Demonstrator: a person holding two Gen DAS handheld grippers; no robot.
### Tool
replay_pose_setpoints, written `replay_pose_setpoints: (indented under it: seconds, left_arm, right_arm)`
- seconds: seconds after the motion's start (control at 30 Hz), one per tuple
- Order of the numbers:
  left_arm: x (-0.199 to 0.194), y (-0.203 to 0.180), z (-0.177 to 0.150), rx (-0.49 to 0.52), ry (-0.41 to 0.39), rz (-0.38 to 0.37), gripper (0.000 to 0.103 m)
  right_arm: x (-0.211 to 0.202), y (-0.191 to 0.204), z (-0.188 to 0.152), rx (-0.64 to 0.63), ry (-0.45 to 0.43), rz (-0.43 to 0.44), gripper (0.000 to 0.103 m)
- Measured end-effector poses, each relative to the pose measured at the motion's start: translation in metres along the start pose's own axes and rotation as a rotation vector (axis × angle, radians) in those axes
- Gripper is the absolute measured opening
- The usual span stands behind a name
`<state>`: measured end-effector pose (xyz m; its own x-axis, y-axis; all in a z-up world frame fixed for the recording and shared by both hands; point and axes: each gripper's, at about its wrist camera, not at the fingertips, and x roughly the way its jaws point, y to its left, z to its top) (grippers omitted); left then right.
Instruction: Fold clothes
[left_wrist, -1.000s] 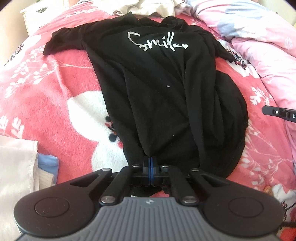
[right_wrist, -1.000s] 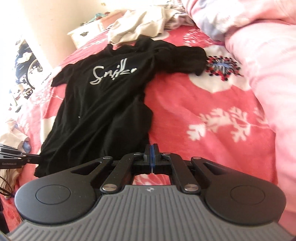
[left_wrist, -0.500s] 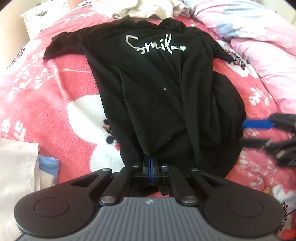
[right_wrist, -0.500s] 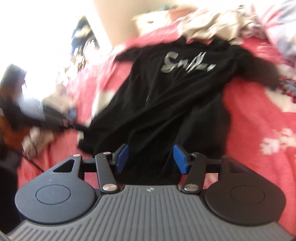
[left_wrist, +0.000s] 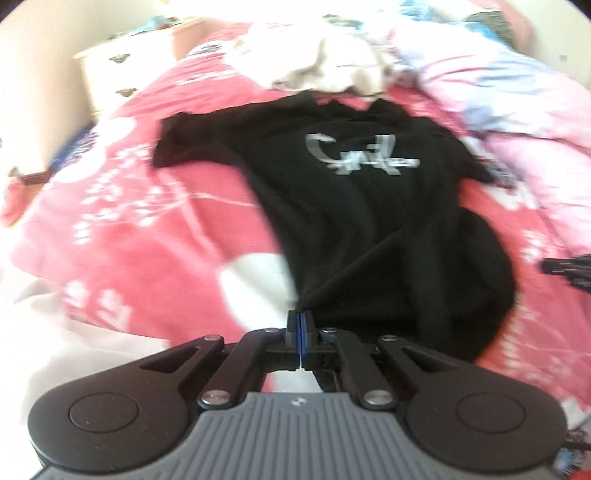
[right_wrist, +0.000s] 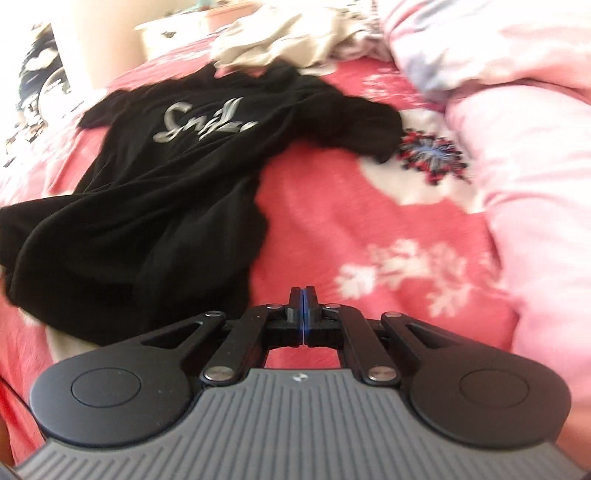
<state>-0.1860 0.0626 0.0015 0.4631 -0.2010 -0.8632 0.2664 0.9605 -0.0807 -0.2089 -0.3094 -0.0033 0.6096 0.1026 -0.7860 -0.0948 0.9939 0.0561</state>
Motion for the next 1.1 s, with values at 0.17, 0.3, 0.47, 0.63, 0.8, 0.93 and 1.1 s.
replay_pose_setpoints:
  seconds: [0.17,0.3,0.47,0.63,0.8,0.93,1.1]
  left_arm:
    - [0.011,0.026,-0.008,-0.073,0.007,0.009,0.015]
    - [0.005,0.02,-0.018,-0.004,-0.025,-0.033,0.03]
    - [-0.004,-0.009,-0.04,0.225,-0.07,-0.134,0.049]
    - [0.0,-0.029,-0.058,0.334,-0.053,-0.189,0.05]
    - [0.008,-0.035,-0.066,0.346,-0.033,-0.162,0.05]
    - [0.013,-0.041,-0.073,0.358,-0.022,-0.133,0.051]
    - [0.015,-0.046,-0.078,0.394,-0.035,-0.082,0.053]
  right_arm:
    - [-0.004,0.045,-0.008,-0.196,-0.018,0.244,0.01]
    - [-0.003,0.11,-0.029,-0.539,-0.029,0.383,0.036]
    - [0.012,0.155,-0.048,-0.79,-0.055,0.393,0.041]
    - [0.023,0.152,-0.038,-0.747,-0.016,0.357,0.003]
    - [-0.004,0.097,0.019,-0.32,-0.121,0.345,0.002]
    - [-0.025,0.033,0.047,-0.001,-0.217,0.279,0.002]
    - [-0.031,-0.037,0.045,0.293,-0.259,0.148,0.002]
